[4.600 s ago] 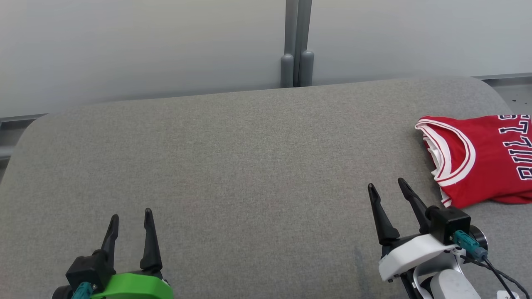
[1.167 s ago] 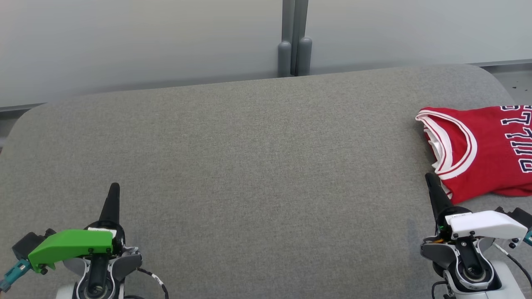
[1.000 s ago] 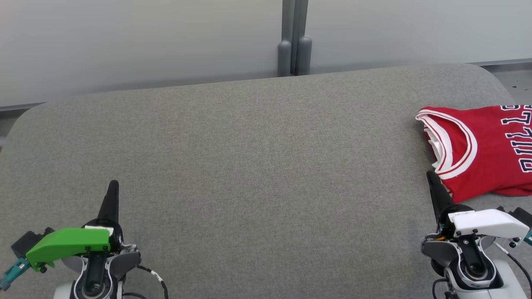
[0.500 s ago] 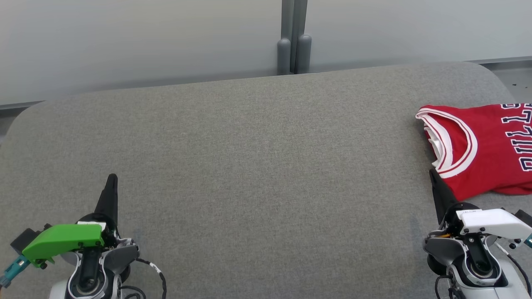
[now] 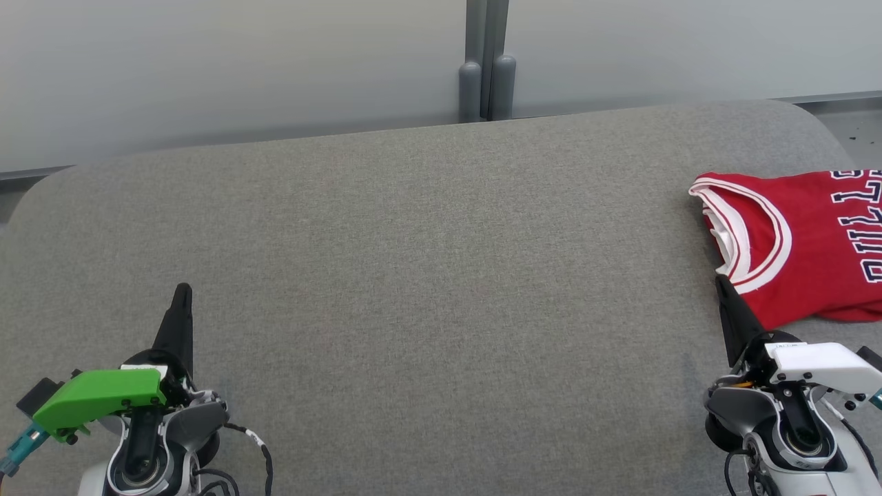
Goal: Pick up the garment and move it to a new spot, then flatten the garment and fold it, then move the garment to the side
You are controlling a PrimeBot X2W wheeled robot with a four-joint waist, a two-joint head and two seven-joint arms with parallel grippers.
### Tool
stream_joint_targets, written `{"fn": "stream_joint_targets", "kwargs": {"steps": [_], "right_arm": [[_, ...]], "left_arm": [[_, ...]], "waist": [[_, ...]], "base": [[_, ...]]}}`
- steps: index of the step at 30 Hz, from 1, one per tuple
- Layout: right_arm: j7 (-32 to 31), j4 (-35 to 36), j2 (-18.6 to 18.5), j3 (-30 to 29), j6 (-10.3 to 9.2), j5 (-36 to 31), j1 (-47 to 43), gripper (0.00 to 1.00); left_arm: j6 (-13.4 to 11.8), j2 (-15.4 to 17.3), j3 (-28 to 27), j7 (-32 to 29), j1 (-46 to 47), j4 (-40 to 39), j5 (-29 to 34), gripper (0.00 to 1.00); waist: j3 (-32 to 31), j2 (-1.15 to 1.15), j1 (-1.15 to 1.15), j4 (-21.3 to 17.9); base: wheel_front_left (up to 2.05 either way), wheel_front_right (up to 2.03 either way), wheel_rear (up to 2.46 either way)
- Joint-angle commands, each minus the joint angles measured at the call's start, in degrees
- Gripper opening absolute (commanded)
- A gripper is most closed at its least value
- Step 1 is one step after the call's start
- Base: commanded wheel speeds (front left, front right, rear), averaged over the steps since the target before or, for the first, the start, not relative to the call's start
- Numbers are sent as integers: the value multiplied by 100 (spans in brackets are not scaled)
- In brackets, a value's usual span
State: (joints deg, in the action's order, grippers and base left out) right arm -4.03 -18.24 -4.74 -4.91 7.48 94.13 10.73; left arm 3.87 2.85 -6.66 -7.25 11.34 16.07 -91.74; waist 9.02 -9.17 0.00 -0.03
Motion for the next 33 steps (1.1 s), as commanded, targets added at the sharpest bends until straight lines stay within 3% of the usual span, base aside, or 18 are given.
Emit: {"fn": "stream_joint_targets", "kwargs": {"steps": [1,33], "right_arm": [[-12,-15,-34,2,2,27,1,0],[63,-1,-99,95,2,112,-12,0]], "left_arm": [[39,1,-14,-26,83,7,-4,0],[38,2,-14,-26,82,6,-4,0]], "waist": [[0,0,0,0],[0,0,0,0]], "base": [[0,0,0],[0,0,0]]}}
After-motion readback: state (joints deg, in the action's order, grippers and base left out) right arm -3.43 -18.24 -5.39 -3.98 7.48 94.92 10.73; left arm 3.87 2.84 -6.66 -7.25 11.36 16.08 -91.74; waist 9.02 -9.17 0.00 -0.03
